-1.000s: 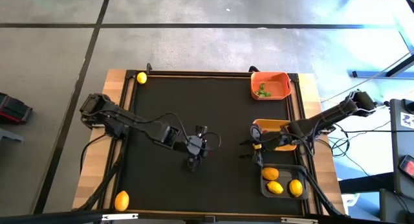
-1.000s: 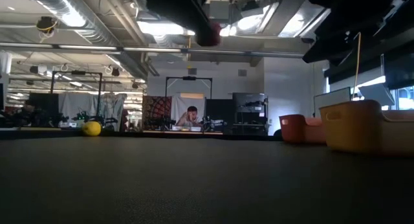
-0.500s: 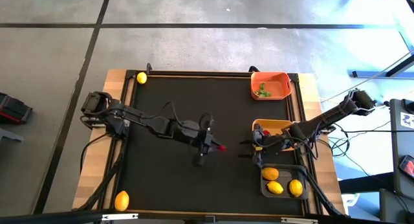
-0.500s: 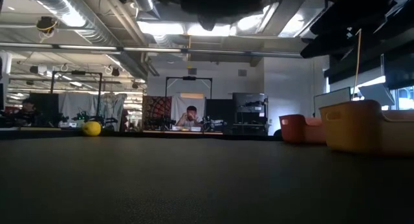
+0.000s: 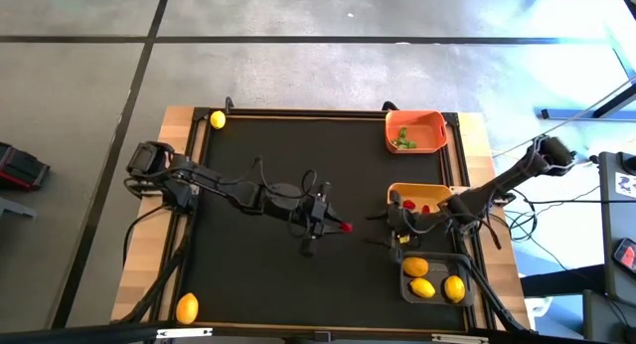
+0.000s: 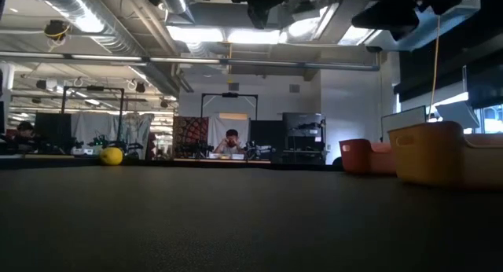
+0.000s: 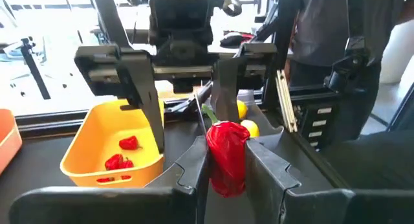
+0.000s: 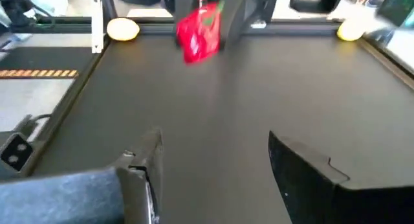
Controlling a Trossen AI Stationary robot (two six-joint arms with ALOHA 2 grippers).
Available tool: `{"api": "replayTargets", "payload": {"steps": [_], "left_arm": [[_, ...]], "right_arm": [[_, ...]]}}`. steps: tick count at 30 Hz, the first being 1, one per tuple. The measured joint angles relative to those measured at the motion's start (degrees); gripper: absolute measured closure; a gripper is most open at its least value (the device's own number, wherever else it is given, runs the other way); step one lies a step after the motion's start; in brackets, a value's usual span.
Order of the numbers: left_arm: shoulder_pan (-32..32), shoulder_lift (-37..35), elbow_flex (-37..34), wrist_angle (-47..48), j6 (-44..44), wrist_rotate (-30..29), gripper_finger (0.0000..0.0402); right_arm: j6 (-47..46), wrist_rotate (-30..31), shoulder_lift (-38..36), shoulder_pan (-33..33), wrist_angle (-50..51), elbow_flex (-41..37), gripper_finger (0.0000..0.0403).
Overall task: Sort produce into baskets
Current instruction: Put the red chili pepper into the yellow bin
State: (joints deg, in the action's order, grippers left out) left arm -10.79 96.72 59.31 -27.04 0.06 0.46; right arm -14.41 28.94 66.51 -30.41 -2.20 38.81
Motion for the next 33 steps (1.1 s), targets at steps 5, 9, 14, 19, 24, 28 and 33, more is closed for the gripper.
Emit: {"api": "replayTargets", "payload": {"steps": [5, 9, 14, 19, 24, 28, 33], "left_arm": [[-0.07, 1.04, 0.00, 0.44, 0.55, -0.02, 0.0325], [-0.39, 1.58, -0.02, -0.25, 3.80, -0.30, 0.0325], [-0.43, 1.58, 0.00, -5.46, 2.30, -0.37, 0.0325], [-0.43, 1.58, 0.00, -5.55, 4.19, -0.71, 0.0325], [-0.34, 1.58, 0.00, -5.99, 4.70, -0.87, 0.0325], [-0.32, 1.58, 0.00, -5.93, 4.78, -0.93, 0.0325], [-0.33, 1.58, 0.00, -6.03, 3.47, -0.87, 0.0325]], "right_arm": [[4.14, 1.88, 1.28, 0.07, -4.90, 0.00, 0.0192], [2.94, -0.71, 1.69, 0.90, -8.46, 0.00, 0.0192], [3.01, -0.94, 2.95, 0.92, -13.61, -0.02, 0.0194], [3.14, -1.26, 3.16, 2.32, -15.74, 0.04, 0.0233], [4.19, -1.94, 3.16, 2.80, -17.24, 0.02, 0.0300], [5.70, -2.12, 3.13, 2.75, -17.35, 0.03, 0.0351], [7.23, -2.64, 3.13, 3.08, -17.42, 0.02, 0.0397]]}}
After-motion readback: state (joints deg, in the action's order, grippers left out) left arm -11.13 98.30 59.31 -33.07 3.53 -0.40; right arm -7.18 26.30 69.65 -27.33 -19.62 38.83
